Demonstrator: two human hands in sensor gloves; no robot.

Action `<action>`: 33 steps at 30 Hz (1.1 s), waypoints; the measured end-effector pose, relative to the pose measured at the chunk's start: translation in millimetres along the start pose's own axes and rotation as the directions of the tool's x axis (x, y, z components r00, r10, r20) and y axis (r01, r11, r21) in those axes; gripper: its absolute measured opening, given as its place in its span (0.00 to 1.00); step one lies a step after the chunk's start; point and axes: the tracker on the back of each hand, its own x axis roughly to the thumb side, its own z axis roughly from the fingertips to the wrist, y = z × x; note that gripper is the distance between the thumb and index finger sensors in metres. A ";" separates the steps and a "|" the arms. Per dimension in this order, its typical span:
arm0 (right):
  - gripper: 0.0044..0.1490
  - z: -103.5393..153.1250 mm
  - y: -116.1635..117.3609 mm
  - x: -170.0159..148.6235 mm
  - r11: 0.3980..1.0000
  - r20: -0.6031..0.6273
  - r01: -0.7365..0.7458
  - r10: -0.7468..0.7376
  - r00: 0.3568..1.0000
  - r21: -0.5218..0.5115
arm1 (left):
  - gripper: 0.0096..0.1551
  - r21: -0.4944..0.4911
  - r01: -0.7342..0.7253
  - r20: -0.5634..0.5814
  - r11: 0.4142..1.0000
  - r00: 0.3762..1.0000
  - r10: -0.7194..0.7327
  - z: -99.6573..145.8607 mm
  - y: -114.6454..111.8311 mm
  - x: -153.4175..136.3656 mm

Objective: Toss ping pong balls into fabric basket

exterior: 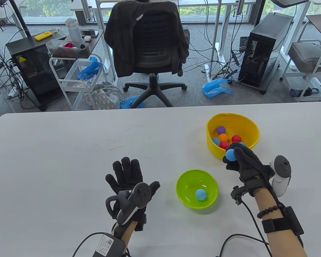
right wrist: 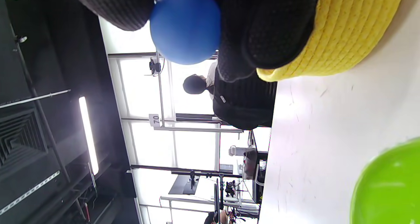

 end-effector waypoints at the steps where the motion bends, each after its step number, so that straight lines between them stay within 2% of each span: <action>1: 0.37 -2.9 -3.8 -1.7 1.000 -0.023 0.019 -0.019 1.000 -0.015 | 0.64 0.000 0.001 -0.001 1.000 1.000 -0.001 0.0 0.1 0.0; 5: 0.48 -12.5 -11.8 -4.9 0.993 -0.046 0.112 -0.113 0.993 -0.032 | 0.64 -0.002 0.005 -0.007 1.000 1.000 -0.005 -0.3 0.4 -0.4; 11: 0.58 -23.2 -16.5 -6.3 0.984 -0.045 0.171 -0.169 0.985 0.045 | 0.64 -0.004 -0.001 -0.017 1.000 1.000 0.001 -1.2 1.4 -2.3; 18: 0.54 -19.6 -10.6 3.1 0.987 0.009 0.138 -0.139 0.990 0.085 | 0.64 -0.012 -0.012 -0.019 1.000 1.000 0.012 -1.3 0.8 -2.5; 25: 0.48 -0.7 2.9 28.9 0.999 0.133 -0.012 0.006 0.991 0.047 | 0.64 -0.018 -0.014 -0.010 1.000 1.000 0.013 -1.2 -0.1 -0.9; 29: 0.38 14.3 17.6 39.8 0.994 0.216 -0.110 0.103 0.971 0.017 | 0.64 -0.020 -0.021 -0.013 1.000 1.000 0.021 -0.7 -0.5 -1.2; 33: 0.33 30.3 38.3 40.0 0.957 0.310 -0.290 0.272 0.911 0.011 | 0.64 -0.019 -0.035 -0.014 0.999 0.999 0.035 -1.0 1.0 -2.2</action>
